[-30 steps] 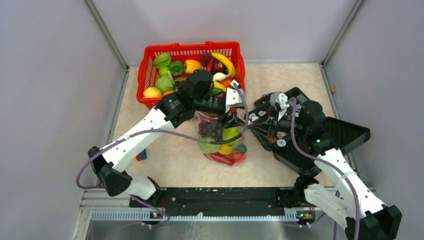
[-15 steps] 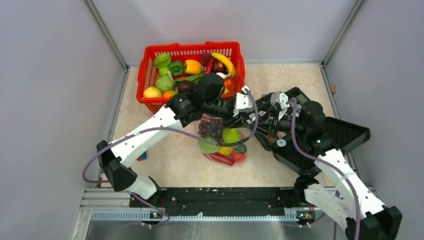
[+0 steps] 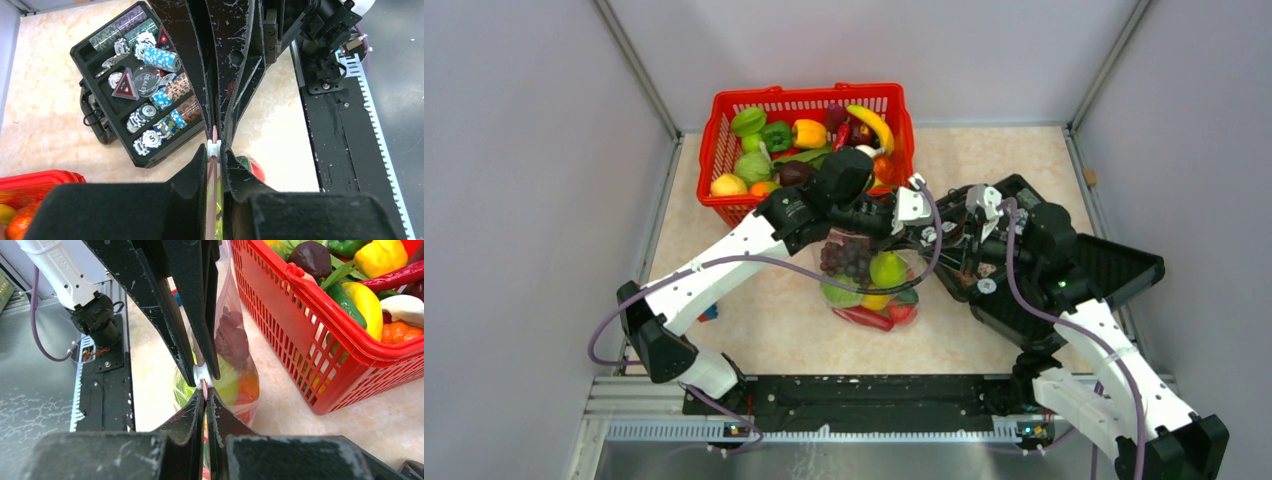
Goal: Place the food in the zip-top bag and seal the zipper
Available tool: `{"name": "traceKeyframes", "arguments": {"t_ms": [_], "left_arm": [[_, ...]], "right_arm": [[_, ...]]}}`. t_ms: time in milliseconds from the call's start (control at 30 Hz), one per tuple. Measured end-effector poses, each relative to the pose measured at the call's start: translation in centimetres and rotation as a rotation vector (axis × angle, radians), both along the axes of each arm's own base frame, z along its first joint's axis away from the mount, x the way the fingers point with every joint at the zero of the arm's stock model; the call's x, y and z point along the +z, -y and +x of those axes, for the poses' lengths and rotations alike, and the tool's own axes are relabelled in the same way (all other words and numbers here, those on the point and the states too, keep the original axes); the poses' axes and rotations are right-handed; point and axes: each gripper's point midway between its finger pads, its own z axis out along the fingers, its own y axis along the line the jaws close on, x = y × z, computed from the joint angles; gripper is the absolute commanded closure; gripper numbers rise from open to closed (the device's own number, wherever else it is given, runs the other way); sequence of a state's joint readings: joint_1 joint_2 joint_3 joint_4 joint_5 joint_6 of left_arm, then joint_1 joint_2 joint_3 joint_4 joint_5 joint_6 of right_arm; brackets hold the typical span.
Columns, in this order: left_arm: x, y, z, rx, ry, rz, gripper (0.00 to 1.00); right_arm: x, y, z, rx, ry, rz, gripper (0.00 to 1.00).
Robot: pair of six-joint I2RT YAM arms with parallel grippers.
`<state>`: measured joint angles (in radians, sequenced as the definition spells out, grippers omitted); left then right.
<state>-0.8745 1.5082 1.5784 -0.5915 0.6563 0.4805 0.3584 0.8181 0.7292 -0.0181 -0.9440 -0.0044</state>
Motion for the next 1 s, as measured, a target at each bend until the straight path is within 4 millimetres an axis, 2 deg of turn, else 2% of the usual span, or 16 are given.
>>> {"name": "traceKeyframes", "arguments": {"t_ms": [467,633,967,1000], "left_arm": [[0.1,-0.8,0.2,0.029,0.043,0.024,0.97],[0.1,-1.3,0.2,0.042,0.054,0.032,1.00],[0.4,-1.2,0.1,0.048,0.037,0.018,1.00],[0.4,-1.2,0.1,0.049,0.038,0.017,1.00]], "right_arm": [[-0.1,0.0,0.0,0.001,0.000,-0.002,1.00],[-0.1,-0.1,-0.1,0.006,0.000,-0.002,1.00],[0.3,-0.2,0.0,0.005,0.016,0.006,1.00],[0.3,-0.2,0.0,0.005,0.017,0.007,0.96]]}}
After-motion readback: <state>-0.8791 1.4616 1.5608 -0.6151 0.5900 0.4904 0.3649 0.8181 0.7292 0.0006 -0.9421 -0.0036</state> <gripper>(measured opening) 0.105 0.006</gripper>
